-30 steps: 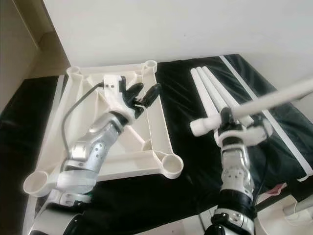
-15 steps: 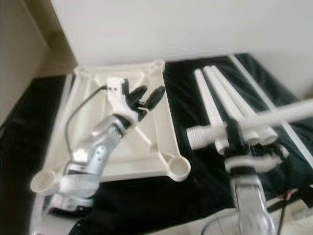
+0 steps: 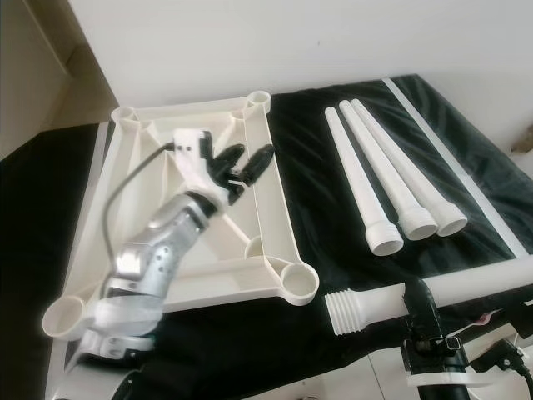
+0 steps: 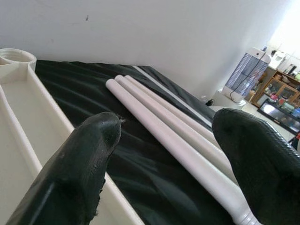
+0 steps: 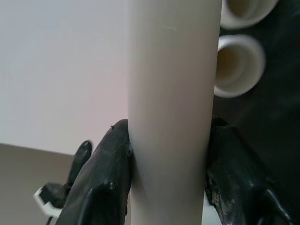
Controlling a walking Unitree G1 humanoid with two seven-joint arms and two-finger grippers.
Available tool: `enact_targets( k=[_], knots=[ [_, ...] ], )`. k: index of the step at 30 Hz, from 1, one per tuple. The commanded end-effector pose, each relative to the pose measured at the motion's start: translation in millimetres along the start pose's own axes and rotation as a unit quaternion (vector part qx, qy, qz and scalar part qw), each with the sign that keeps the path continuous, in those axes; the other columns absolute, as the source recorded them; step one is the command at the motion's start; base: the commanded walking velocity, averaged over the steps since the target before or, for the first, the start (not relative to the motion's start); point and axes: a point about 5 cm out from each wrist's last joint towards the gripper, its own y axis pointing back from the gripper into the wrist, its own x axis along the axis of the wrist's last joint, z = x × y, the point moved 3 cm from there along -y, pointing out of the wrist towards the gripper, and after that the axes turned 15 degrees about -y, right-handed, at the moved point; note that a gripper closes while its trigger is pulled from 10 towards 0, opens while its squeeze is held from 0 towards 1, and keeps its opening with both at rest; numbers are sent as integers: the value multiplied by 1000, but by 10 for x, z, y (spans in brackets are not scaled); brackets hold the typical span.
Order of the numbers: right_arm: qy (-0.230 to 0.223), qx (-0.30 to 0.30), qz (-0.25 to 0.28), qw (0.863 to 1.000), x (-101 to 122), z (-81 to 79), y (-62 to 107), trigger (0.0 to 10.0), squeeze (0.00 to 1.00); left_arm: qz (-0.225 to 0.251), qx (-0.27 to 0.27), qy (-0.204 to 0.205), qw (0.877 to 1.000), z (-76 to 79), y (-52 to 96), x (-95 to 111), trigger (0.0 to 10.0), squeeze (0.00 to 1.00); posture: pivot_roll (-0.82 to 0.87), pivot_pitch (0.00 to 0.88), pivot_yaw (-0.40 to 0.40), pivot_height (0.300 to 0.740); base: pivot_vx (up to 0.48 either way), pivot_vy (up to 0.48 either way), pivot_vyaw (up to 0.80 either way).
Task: Building children table
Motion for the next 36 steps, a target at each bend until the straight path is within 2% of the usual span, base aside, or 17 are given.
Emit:
enact_targets(
  k=[1,3,6,9,12,14,17,19,20,22,26,29,30,31,32,34,36],
  knots=[
    [-39,36,23,998,-87,-49,-67,10000,0,1,-13,-1,1000,23,10,14,10000,0,-81,82,51,740,0,0,0],
    [-37,40,17,998,-92,-66,-69,10000,0,2,-12,0,1000,24,8,21,10000,0,-79,80,49,740,0,0,0],
    [7,57,-1,998,-74,-171,-248,10000,0,2,-9,0,1000,15,18,25,10000,0,-72,74,46,740,0,0,0],
    [92,75,6,993,9,-345,-562,10000,0,1,-7,0,1000,8,20,21,10000,0,-73,69,43,740,0,0,0],
    [120,92,21,988,57,-468,-744,10000,0,1,-7,0,1000,8,13,23,10000,0,-73,66,43,740,0,0,0],
    [204,110,40,972,64,-637,-1054,10000,0,4,-7,2,1000,19,8,26,10000,0,-72,58,40,740,0,0,0],
    [228,116,41,966,47,-669,-1127,10000,0,4,-8,3,1000,27,7,27,10000,0,-70,57,40,740,0,0,0],
    [287,122,35,949,-20,-714,-1276,10000,0,5,-9,3,1000,38,0,31,10000,0,-64,48,45,740,0,0,0],
    [287,122,35,949,-20,-714,-1276,10000,0,5,-9,3,1000,38,0,31,10000,0,-64,48,45,740,0,0,0],
    [385,139,19,912,-176,-807,-1485,10000,0,7,-12,1,1000,38,-8,46,10000,0,-63,43,44,740,0,0,0],
    [479,148,22,865,-316,-882,-1711,10000,0,9,-12,0,1000,27,-23,60,10000,0,-62,33,44,740,0,0,0],
    [498,143,33,855,-313,-882,-1765,10000,0,9,-12,0,1000,27,-32,58,10000,0,-60,29,42,740,0,0,0],
    [515,143,30,845,-348,-863,-1825,10000,0,9,-12,0,1000,29,-36,57,10000,0,-63,23,43,740,0,0,0],
    [563,142,21,814,-419,-830,-1922,10000,0,10,-13,0,1000,34,-46,55,10000,0,-63,21,41,740,0,0,0],
    [563,142,21,814,-419,-830,-1922,10000,0,10,-13,0,1000,34,-46,55,10000,0,-63,21,41,740,0,0,0],
    [603,141,9,785,-471,-792,-1977,10000,0,11,-14,0,1000,42,-57,52,10000,0,-60,12,38,740,0,0,0],
    [612,141,7,778,-483,-780,-1989,10000,0,11,-14,0,1000,44,-59,51,10000,0,-60,12,38,740,0,0,0]
  ],
)
